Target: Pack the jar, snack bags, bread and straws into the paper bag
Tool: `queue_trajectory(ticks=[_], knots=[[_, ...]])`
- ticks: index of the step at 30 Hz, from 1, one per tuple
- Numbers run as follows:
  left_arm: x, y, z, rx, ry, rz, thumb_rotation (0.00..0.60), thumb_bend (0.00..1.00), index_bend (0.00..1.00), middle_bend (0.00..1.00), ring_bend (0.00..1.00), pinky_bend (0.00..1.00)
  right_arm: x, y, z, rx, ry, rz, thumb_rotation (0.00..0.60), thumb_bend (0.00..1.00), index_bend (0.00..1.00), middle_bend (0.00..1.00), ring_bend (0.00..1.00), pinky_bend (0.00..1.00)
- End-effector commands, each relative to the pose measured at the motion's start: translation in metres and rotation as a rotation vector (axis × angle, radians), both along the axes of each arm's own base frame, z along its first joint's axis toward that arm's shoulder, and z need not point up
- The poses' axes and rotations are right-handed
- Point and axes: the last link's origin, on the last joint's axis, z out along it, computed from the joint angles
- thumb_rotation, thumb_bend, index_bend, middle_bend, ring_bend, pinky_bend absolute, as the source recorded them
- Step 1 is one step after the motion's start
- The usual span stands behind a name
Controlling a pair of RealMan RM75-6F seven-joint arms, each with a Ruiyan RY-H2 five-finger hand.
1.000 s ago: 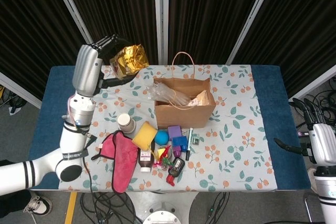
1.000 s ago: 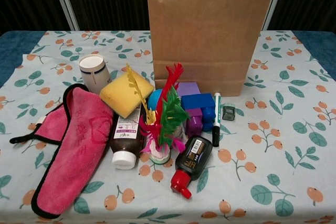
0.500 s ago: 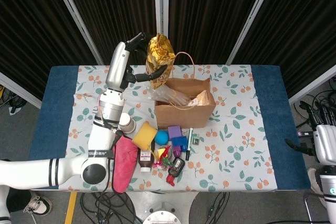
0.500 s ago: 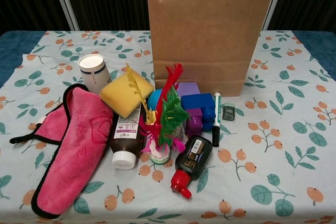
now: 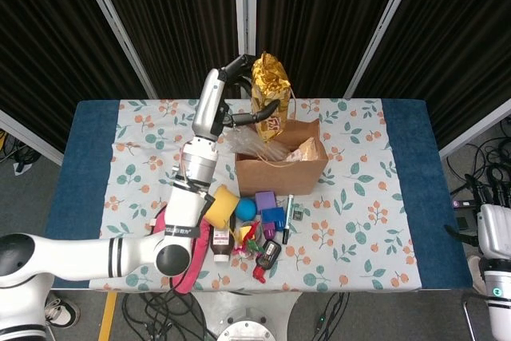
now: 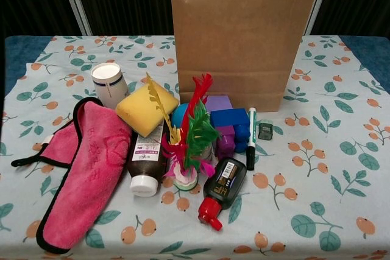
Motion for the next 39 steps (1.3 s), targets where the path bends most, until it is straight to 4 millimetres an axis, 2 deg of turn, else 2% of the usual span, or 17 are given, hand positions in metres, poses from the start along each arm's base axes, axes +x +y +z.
queue_trajectory(ticks=[1, 7, 15, 24, 27, 31, 34, 39], knots=[[0.009, 0.001, -0.012, -0.044, -0.035, -0.012, 0.600, 0.33, 0.61, 0.64, 0.50, 0.60, -0.004, 0.000, 0.001, -0.006, -0.014, -0.014, 0.600, 0.00, 0.10, 0.18, 0.01, 0.00], [0.013, -0.001, -0.037, -0.033, -0.013, -0.057, 0.600, 0.33, 0.61, 0.64, 0.50, 0.60, -0.010, -0.001, 0.005, -0.017, -0.041, -0.033, 0.600, 0.00, 0.10, 0.18, 0.01, 0.00], [-0.004, 0.021, -0.067, -0.010, 0.032, -0.026, 0.600, 0.33, 0.61, 0.64, 0.50, 0.60, -0.017, 0.001, 0.009, -0.027, -0.064, -0.045, 0.600, 0.00, 0.10, 0.18, 0.01, 0.00], [-0.023, 0.027, -0.081, -0.045, 0.014, -0.005, 0.600, 0.32, 0.60, 0.63, 0.48, 0.58, -0.016, -0.006, 0.004, -0.016, -0.081, -0.058, 0.600, 0.00, 0.10, 0.18, 0.01, 0.00], [-0.022, 0.026, -0.079, -0.039, -0.027, -0.050, 0.600, 0.26, 0.51, 0.58, 0.43, 0.53, -0.015, -0.009, 0.005, -0.019, -0.098, -0.061, 0.600, 0.00, 0.10, 0.18, 0.01, 0.00], [-0.023, 0.028, -0.078, -0.021, -0.035, -0.094, 0.600, 0.16, 0.30, 0.43, 0.33, 0.40, -0.014, -0.010, 0.006, -0.016, -0.153, -0.071, 0.600, 0.00, 0.10, 0.18, 0.01, 0.00], [-0.027, 0.031, -0.079, -0.032, -0.042, -0.083, 0.600, 0.10, 0.17, 0.34, 0.29, 0.36, -0.015, -0.011, 0.008, -0.016, -0.159, -0.076, 0.600, 0.00, 0.10, 0.18, 0.01, 0.00], [-0.032, 0.036, -0.076, -0.021, -0.057, -0.060, 0.600, 0.09, 0.15, 0.31, 0.27, 0.33, -0.017, -0.011, 0.011, -0.026, -0.167, -0.081, 0.600, 0.00, 0.10, 0.18, 0.01, 0.00]])
